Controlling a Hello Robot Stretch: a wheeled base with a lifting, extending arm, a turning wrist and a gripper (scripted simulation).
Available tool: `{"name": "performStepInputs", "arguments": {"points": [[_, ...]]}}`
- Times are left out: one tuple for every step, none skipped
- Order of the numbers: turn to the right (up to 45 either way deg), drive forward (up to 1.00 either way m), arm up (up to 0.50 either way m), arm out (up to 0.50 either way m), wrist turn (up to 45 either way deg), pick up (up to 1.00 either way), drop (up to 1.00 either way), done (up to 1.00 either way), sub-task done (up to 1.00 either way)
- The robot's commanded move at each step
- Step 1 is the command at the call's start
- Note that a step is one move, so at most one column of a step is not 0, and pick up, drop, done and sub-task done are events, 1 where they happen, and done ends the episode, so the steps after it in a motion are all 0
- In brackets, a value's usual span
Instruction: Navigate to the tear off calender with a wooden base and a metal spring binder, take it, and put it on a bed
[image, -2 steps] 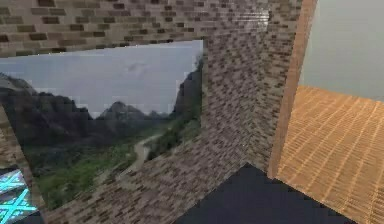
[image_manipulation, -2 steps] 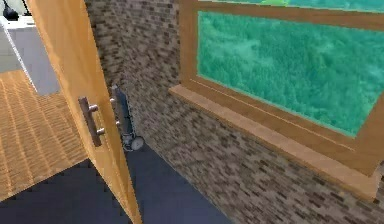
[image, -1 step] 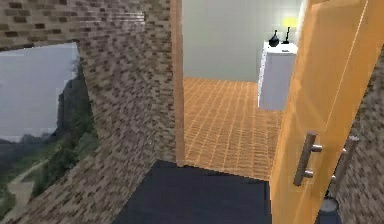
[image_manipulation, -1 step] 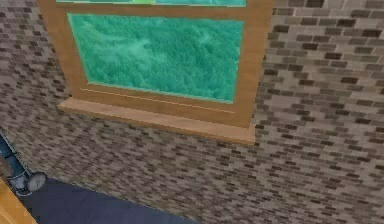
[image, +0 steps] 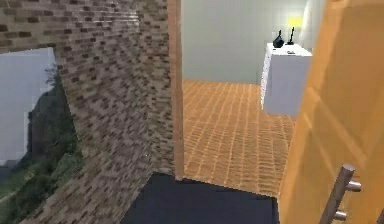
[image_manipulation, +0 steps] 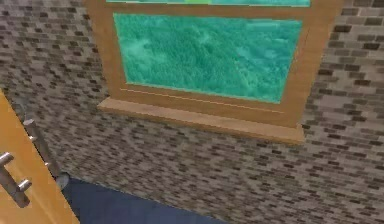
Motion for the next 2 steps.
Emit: {"name": "performStepInputs", "arguments": {"points": [[-15.0,0.0,0.0,0.0,0.0,0.0,0.0,0.0,0.0],[0.0,0.5,0.0,0.0,0.0,0.0,0.0,0.0,0.0]]}}
